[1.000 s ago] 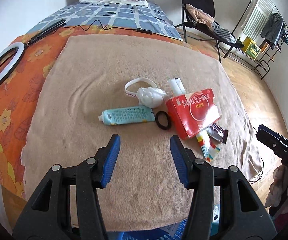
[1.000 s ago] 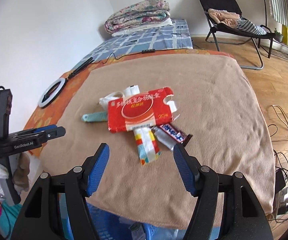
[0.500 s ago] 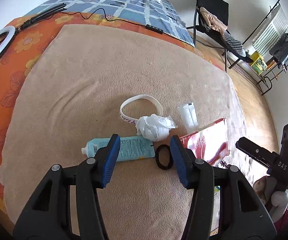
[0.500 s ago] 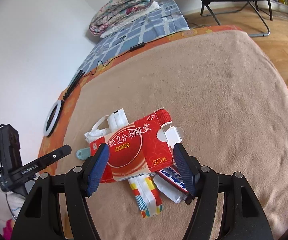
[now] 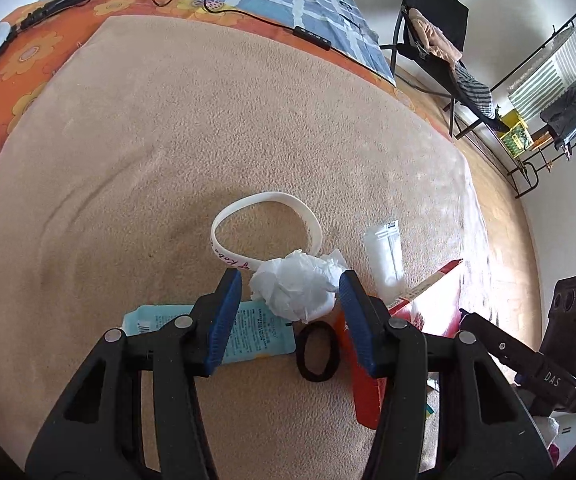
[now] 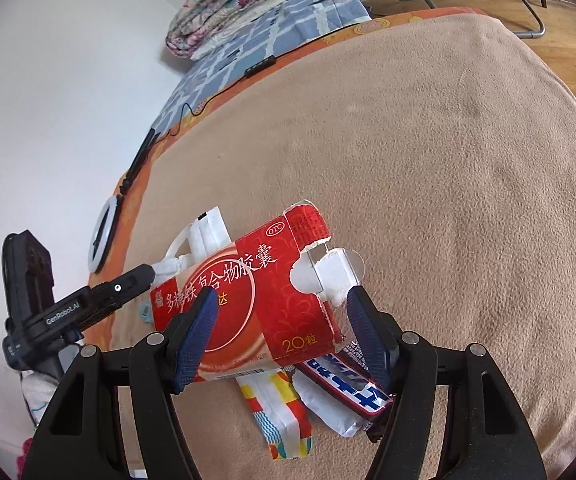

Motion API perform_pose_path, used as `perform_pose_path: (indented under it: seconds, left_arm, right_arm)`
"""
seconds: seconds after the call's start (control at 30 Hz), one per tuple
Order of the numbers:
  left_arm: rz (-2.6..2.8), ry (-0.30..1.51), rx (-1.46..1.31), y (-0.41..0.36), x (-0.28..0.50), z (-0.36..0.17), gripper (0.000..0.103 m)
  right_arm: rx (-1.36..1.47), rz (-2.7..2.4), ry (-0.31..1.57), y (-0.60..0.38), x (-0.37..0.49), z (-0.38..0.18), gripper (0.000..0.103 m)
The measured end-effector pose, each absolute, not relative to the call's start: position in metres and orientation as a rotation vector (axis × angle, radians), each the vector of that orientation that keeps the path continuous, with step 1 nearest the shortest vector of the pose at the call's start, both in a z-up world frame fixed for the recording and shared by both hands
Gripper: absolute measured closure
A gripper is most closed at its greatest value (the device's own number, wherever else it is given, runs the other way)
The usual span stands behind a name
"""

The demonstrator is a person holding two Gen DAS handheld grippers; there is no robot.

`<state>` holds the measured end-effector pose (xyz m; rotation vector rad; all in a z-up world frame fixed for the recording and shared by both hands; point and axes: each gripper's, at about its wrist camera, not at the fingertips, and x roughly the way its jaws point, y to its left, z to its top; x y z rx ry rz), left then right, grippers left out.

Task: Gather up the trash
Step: 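Grasp the red medicine box with the right tool while the left tool grasps the tissue, then carry the red box and tissue to the blue basket and release both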

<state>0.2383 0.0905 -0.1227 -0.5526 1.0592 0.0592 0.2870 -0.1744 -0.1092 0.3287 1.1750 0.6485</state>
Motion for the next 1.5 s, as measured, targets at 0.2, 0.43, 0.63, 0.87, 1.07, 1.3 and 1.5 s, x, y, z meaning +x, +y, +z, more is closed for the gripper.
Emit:
perform_pose_path:
  seconds: [0.2,0.43,0.63,0.87,1.07,1.3,1.5]
  left_arm:
    - [0.047,1.063,-0.565,0.085,0.240,-0.132,0.076]
    - [0.095,1.040,-0.490,0.070,0.231,-0.130,0.080]
    - [0.126,1.033,-0.436,0.065,0.228,-0.130,0.082]
    - [0.120,1.031,-0.399,0.064,0.227,-0.131,0.083]
    - [0.114,1.026,-0.393,0.063,0.226,-0.126,0.084]
    - [0.123,0.996,-0.375,0.067,0.209,-0.110,0.085]
    - [0.109,0.950,-0.352,0.073,0.185,-0.085,0.085]
  right_arm:
    - [0.308,0.667,1.182,-0.169,0.286,-0.111,0.037]
    - [0.308,0.681,1.200,-0.164,0.285,-0.114,0.044]
    - [0.331,0.677,1.196,-0.172,0.282,-0.110,0.056]
    - [0.451,0.728,1.190,-0.194,0.276,-0.099,0.089]
    - [0.466,0.781,1.157,-0.195,0.265,-0.083,0.096]
    - [0.245,0.746,1.043,-0.177,0.238,-0.049,0.098]
    - [0.127,0.733,0.930,-0.169,0.212,-0.022,0.100]
